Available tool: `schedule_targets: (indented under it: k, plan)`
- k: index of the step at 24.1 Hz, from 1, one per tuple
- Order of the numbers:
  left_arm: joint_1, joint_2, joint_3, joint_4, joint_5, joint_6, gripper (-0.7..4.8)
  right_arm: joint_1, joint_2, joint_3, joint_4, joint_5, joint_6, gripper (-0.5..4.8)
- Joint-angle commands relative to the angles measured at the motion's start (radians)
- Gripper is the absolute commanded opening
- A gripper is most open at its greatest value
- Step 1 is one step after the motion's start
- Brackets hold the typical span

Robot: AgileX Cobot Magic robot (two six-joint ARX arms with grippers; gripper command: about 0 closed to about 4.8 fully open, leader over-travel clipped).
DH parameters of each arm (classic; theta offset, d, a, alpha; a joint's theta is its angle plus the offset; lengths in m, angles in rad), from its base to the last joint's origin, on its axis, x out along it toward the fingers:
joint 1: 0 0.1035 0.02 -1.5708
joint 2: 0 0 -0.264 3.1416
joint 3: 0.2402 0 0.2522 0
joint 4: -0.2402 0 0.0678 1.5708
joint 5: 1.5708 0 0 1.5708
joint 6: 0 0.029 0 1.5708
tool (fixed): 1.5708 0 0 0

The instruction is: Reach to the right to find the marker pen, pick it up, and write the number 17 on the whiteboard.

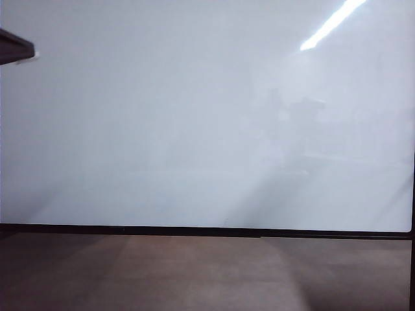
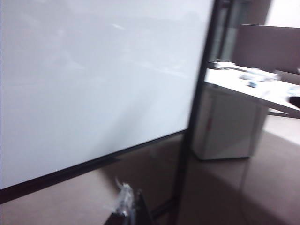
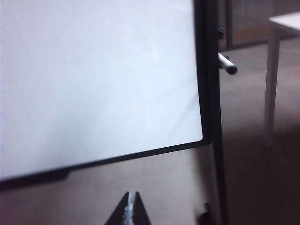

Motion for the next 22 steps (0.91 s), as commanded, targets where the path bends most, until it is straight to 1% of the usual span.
schedule_targets:
  k: [1,3,6,7,8,10,12,15,18,19,20,21,22]
  plan:
    - [-0.049,0.001,0.0,0.012,0.0,0.001,-0.05,-0.001,-0.001,0.056,0.108,0.018,0.092,-0.02]
    - [-0.062,0.001,0.0,0.012,-0.001,0.001,-0.05,-0.001,-0.001,0.119,0.155,0.066,0.091,-0.02]
    - [-0.063,0.001,0.0,0.012,-0.001,0.001,-0.05,-0.001,0.02,0.269,0.224,0.209,0.077,-0.02]
    - [-0.063,0.001,0.0,0.012,-0.002,0.001,-0.05,-0.001,0.047,0.34,0.253,0.257,0.058,-0.02]
    - [-0.063,0.001,0.0,0.012,-0.002,0.001,-0.05,-0.001,0.078,0.399,0.281,0.281,0.031,-0.02]
    - [-0.063,0.001,0.0,0.012,-0.002,0.001,-0.05,-0.001,0.175,0.542,0.359,0.3,-0.06,-0.02]
    - [-0.063,0.001,0.0,0.012,-0.002,0.001,-0.05,-0.001,0.301,0.696,0.42,0.279,-0.141,-0.01]
    - [-0.063,0.001,0.0,0.012,-0.002,0.001,-0.05,-0.001,0.504,0.933,0.436,0.245,-0.24,-0.01]
    - [-0.063,0.001,0.0,0.012,-0.002,0.001,-0.05,-0.002,0.713,1.17,0.436,0.241,-0.288,-0.01]
    - [-0.063,0.001,0.0,0.012,-0.003,0.001,-0.05,-0.014,0.823,1.292,0.437,0.203,-0.301,-0.01]
    - [-0.063,0.001,0.0,0.012,-0.003,0.001,-0.05,-0.036,0.892,1.364,0.435,0.169,-0.319,-0.01]
    - [-0.063,0.001,0.0,0.012,-0.001,0.001,-0.05,-0.093,0.995,1.47,0.43,0.13,-0.325,-0.01]
    - [-0.063,0.001,0.0,0.012,-0.001,0.001,-0.05,-0.149,1.072,1.538,0.424,0.095,-0.317,-0.01]
